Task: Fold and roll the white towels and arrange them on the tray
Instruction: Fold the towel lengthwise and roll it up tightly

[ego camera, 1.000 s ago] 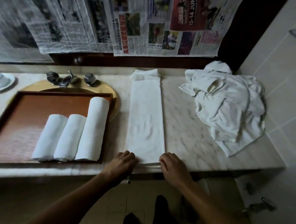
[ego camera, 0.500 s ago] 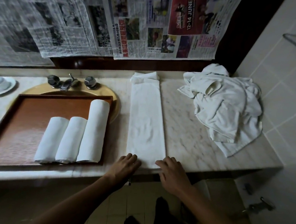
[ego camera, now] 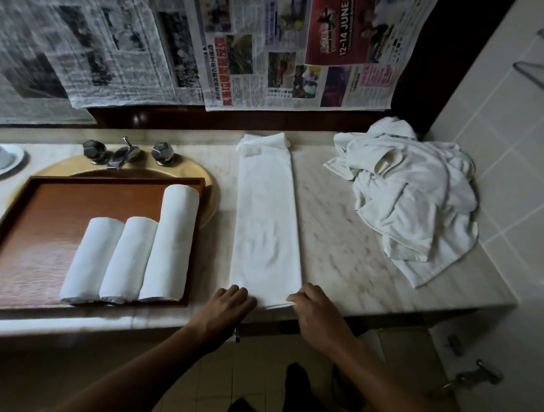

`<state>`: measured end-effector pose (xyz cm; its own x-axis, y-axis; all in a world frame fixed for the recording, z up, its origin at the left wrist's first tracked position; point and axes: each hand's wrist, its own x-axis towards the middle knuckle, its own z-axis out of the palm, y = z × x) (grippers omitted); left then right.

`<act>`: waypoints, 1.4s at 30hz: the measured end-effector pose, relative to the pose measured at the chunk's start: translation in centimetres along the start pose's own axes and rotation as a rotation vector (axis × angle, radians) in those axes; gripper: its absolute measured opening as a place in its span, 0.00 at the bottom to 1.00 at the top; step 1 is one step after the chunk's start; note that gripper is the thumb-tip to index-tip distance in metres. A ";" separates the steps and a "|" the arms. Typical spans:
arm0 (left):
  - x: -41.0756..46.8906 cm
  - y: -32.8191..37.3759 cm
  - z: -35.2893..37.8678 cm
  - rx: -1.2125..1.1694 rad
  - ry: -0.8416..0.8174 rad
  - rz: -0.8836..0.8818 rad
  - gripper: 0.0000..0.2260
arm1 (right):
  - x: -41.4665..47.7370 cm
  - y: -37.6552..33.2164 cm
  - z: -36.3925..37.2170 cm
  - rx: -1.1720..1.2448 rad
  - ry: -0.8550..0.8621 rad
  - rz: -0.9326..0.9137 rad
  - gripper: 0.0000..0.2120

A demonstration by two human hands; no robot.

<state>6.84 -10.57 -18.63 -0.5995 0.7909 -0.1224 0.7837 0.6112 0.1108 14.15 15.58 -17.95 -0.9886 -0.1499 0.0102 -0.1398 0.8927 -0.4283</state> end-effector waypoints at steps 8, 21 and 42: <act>-0.5 0.5 0.5 -0.181 0.169 -0.097 0.08 | 0.9 -0.2 -0.5 0.094 0.021 0.064 0.10; -2.8 0.0 0.5 -0.317 0.225 -0.197 0.14 | -0.9 2.0 0.8 -0.019 -0.015 -0.088 0.02; -0.2 -0.3 -0.9 -0.707 0.174 -0.686 0.02 | 1.3 0.6 0.6 0.117 0.059 0.220 0.07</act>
<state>6.60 -10.88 -17.76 -0.9457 0.2194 -0.2396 0.0168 0.7695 0.6384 12.77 15.70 -18.74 -0.9965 0.0708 -0.0438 0.0832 0.8456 -0.5273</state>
